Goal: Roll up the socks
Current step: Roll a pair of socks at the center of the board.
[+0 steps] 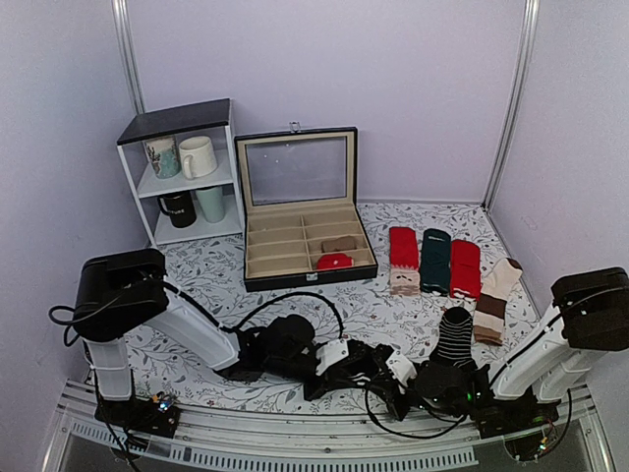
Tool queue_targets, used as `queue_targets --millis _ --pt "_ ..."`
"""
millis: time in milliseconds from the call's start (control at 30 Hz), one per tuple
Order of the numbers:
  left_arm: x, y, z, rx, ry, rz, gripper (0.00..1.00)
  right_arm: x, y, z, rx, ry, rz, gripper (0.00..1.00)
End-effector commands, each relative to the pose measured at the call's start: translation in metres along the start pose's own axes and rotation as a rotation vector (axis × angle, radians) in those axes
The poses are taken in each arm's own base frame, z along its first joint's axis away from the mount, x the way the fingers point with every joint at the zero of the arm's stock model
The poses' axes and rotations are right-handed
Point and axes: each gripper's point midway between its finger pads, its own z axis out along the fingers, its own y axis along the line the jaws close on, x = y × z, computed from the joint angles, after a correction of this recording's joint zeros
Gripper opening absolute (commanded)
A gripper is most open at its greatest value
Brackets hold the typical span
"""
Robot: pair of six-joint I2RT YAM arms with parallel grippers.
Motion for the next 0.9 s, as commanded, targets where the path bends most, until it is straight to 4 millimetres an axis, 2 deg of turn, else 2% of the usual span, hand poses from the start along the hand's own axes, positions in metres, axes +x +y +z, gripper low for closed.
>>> queue_targets --millis 0,33,67,200,300,433,667,867 --pt "0.098 0.003 -0.012 -0.057 0.302 -0.059 0.31 0.067 0.011 -0.005 -0.086 0.314 0.042 0.08" --pt "0.094 0.007 -0.016 -0.084 0.287 -0.047 0.34 0.07 0.013 -0.008 -0.098 0.331 0.059 0.08" --pt "0.077 0.011 -0.023 -0.113 0.24 -0.025 0.35 0.071 0.016 -0.011 -0.113 0.345 0.088 0.08" --pt "0.036 0.02 -0.05 -0.207 0.109 0.074 0.35 0.078 0.026 -0.021 -0.174 0.403 0.165 0.08" --pt "0.01 0.01 -0.068 -0.195 0.008 0.182 0.41 0.085 0.029 -0.027 -0.204 0.444 0.211 0.08" --pt "-0.011 -0.017 -0.079 -0.134 -0.092 0.365 0.41 0.092 0.026 -0.028 -0.217 0.496 0.298 0.08" --pt "-0.014 -0.053 -0.072 0.029 -0.126 0.429 0.41 0.105 0.018 -0.025 -0.18 0.581 0.418 0.08" --pt "0.002 -0.053 -0.054 0.043 -0.051 0.404 0.41 0.112 0.015 -0.02 -0.149 0.622 0.434 0.08"
